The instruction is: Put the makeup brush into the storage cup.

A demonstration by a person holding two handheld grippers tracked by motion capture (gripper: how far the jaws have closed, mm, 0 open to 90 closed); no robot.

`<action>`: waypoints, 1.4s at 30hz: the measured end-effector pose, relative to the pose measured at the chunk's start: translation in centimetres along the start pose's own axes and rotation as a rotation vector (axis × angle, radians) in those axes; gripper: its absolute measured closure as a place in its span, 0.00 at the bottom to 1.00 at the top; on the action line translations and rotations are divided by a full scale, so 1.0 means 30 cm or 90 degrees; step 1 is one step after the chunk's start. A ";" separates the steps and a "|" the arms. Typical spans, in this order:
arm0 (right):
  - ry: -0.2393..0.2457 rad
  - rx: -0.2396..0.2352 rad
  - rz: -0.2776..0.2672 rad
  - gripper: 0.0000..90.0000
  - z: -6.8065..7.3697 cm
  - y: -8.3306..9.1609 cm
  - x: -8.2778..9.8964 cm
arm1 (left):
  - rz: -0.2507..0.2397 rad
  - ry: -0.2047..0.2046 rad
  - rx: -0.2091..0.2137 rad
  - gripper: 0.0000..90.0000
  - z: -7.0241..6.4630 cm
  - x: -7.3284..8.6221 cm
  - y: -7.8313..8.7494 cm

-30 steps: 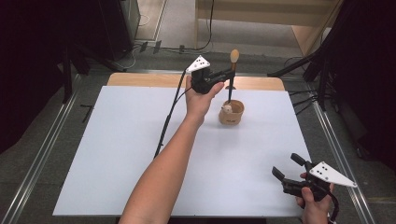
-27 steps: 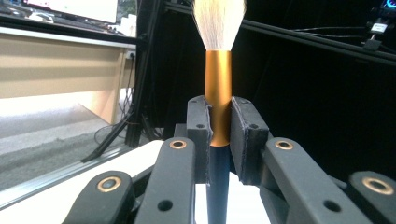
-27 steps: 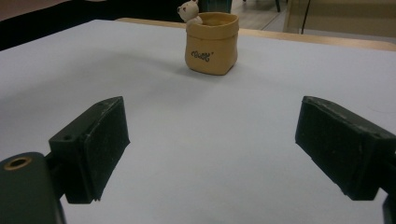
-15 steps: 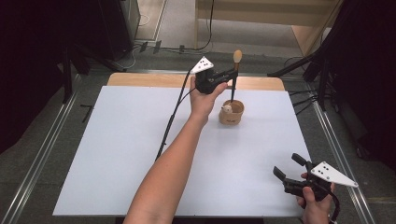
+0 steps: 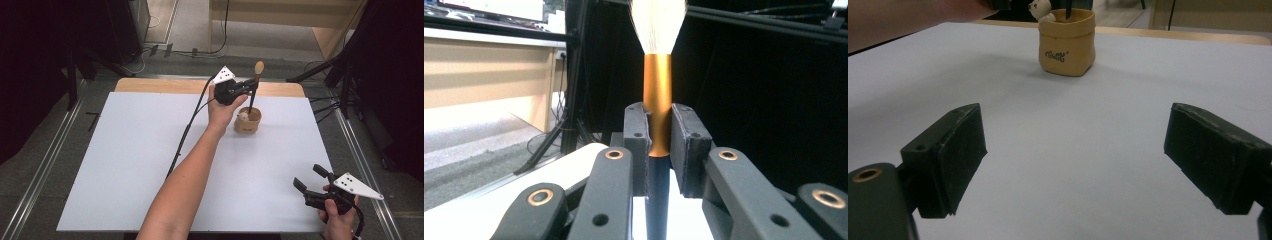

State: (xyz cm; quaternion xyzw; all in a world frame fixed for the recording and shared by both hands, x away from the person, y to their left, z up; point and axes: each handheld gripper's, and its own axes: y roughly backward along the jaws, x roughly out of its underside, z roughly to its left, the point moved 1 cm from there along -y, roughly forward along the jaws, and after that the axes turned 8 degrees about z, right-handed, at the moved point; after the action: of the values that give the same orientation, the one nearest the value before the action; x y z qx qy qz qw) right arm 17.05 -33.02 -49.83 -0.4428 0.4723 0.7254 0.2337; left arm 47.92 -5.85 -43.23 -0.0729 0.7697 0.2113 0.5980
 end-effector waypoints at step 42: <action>0.017 0.011 0.019 0.12 0.011 -0.027 0.008 | 0.164 0.063 -0.011 0.00 0.026 0.130 0.216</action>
State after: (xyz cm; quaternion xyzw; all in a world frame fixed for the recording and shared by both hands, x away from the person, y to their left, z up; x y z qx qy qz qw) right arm 17.41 -32.39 -50.39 -0.4433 0.4881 0.7187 0.2207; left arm 45.17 0.85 -45.54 0.0112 0.7994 0.2893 0.5265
